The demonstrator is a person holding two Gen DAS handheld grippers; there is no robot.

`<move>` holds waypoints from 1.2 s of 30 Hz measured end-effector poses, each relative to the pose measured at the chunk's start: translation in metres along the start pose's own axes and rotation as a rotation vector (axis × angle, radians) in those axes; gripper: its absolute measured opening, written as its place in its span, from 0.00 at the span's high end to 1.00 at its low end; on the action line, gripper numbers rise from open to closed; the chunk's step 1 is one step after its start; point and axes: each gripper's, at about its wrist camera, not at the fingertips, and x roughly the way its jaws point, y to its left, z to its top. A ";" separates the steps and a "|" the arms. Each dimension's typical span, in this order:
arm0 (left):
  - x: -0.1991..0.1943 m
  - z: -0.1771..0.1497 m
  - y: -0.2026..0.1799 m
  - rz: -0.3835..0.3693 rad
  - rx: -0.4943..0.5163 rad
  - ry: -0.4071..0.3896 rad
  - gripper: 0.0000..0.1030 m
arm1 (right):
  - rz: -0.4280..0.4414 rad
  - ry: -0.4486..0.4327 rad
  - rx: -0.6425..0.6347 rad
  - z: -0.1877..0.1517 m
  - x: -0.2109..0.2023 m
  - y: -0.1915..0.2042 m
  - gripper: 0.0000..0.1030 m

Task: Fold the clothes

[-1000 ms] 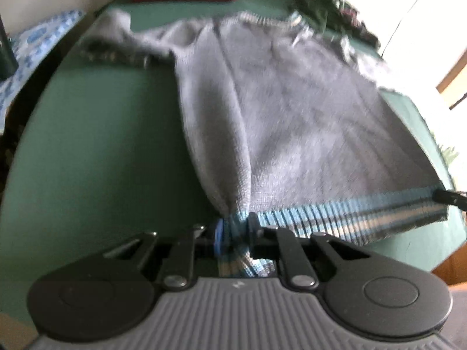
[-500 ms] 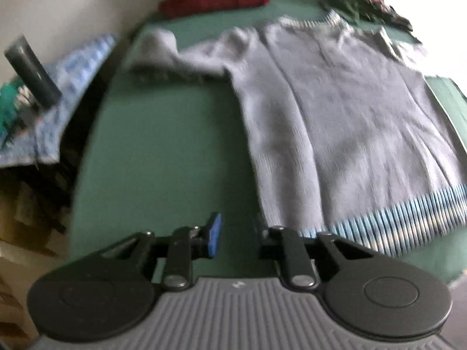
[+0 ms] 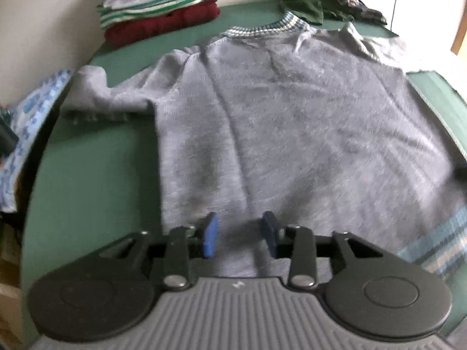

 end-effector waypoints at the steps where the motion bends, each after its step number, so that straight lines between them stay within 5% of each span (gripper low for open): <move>1: -0.001 0.003 0.004 0.010 0.005 0.000 0.57 | -0.017 0.006 0.009 0.000 -0.002 -0.004 0.98; 6: -0.002 0.045 0.029 0.022 -0.017 -0.074 0.64 | 0.020 -0.048 0.083 0.025 0.000 0.004 0.84; 10: 0.031 0.097 0.026 0.057 0.006 -0.159 0.55 | 0.090 -0.085 0.064 0.066 0.037 0.037 0.84; 15: 0.093 0.134 0.043 0.093 -0.056 -0.084 0.51 | 0.057 -0.082 -0.022 0.104 0.083 0.062 0.85; 18: 0.102 0.135 0.054 0.110 -0.062 -0.100 0.44 | -0.005 -0.067 0.001 0.115 0.097 0.045 0.85; 21: 0.105 0.128 0.065 0.131 -0.059 -0.123 0.22 | -0.070 -0.108 0.057 0.113 0.096 0.016 0.93; 23: 0.106 0.125 0.071 0.126 -0.092 -0.130 0.20 | -0.145 -0.118 0.116 0.116 0.093 0.001 0.94; 26: 0.106 0.125 0.069 0.139 -0.102 -0.134 0.20 | -0.064 -0.164 0.193 0.133 0.091 -0.006 0.87; 31: 0.104 0.125 0.052 0.220 -0.056 -0.147 0.20 | 0.049 -0.144 0.121 0.176 0.132 0.015 0.84; 35: 0.105 0.125 0.046 0.273 -0.054 -0.142 0.15 | -0.025 -0.134 0.087 0.192 0.154 -0.006 0.87; 36: 0.105 0.125 0.044 0.291 -0.048 -0.142 0.14 | -0.039 -0.149 0.100 0.192 0.153 -0.023 1.00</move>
